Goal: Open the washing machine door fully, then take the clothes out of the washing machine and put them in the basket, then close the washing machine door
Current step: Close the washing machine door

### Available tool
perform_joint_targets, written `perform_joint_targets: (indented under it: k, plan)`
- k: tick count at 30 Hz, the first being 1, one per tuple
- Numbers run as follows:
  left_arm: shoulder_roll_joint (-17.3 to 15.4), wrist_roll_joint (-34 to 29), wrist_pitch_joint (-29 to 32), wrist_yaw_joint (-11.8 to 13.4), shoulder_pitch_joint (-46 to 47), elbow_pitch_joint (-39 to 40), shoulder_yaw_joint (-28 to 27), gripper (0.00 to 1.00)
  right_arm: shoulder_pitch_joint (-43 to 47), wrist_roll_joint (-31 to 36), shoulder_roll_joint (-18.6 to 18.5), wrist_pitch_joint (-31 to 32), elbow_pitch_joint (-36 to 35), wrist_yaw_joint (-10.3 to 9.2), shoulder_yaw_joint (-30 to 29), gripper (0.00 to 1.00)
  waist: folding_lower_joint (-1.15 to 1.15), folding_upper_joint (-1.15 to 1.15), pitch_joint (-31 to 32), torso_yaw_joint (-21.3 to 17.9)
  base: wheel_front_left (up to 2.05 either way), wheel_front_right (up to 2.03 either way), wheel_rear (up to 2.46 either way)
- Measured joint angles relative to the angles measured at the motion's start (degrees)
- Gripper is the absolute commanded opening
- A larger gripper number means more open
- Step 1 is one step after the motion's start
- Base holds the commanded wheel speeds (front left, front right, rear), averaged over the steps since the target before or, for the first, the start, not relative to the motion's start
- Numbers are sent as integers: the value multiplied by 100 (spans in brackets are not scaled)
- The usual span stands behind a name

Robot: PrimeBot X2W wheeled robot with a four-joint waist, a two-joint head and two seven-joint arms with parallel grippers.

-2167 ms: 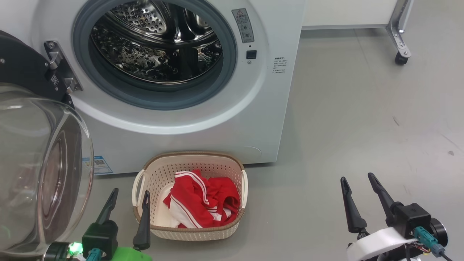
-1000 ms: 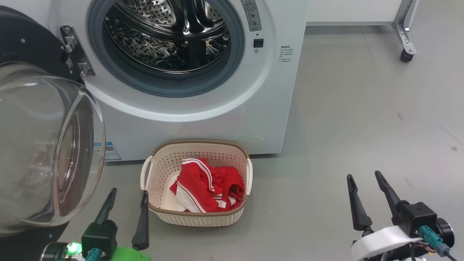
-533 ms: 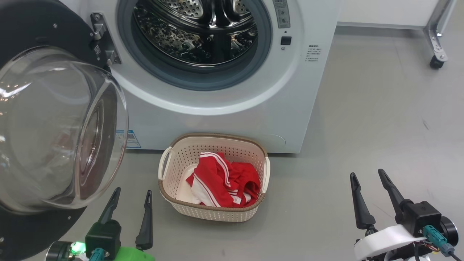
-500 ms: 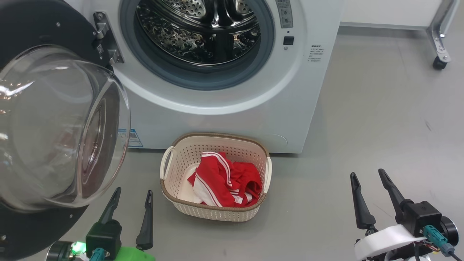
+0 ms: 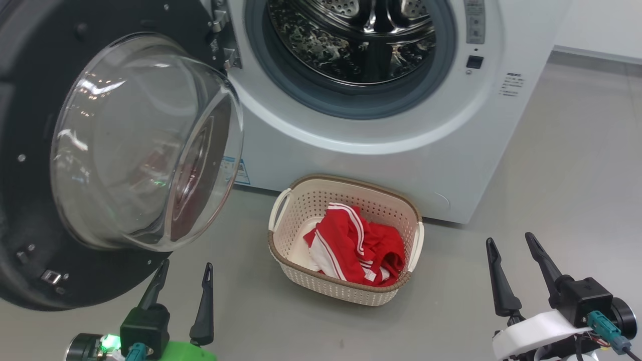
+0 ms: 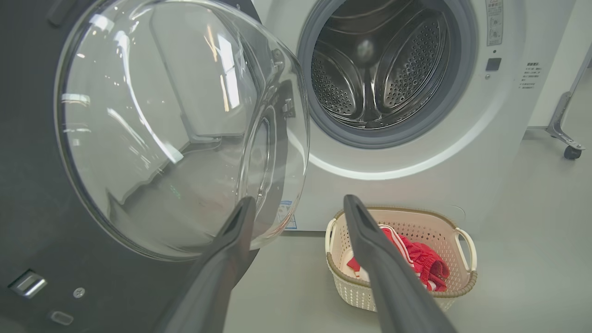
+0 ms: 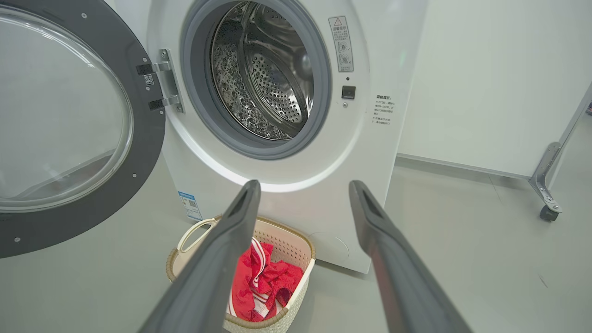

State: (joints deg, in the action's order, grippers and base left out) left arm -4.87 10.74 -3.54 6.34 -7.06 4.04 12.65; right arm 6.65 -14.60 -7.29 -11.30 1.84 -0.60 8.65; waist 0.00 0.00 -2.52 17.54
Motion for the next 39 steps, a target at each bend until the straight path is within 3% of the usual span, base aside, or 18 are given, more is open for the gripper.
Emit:
perform_joint_targets:
  k: [18,37,38,39]
  plan:
    - [16,-32,-13,42,-10,-20,-183,100,4,0,22,94,35,54,196,100,0,0,101,1167,0,0,0]
    - [16,-166,-5,42,-124,22,-347,100,4,-1,107,116,133,101,275,100,0,0,234,1227,0,0,0]
    - [16,-167,-4,43,-124,24,-348,98,4,-2,108,115,133,101,275,100,0,0,239,1225,0,0,0]
    - [16,-167,-4,43,-124,24,-348,61,4,-2,108,115,133,101,275,100,0,0,239,1225,0,0,0]
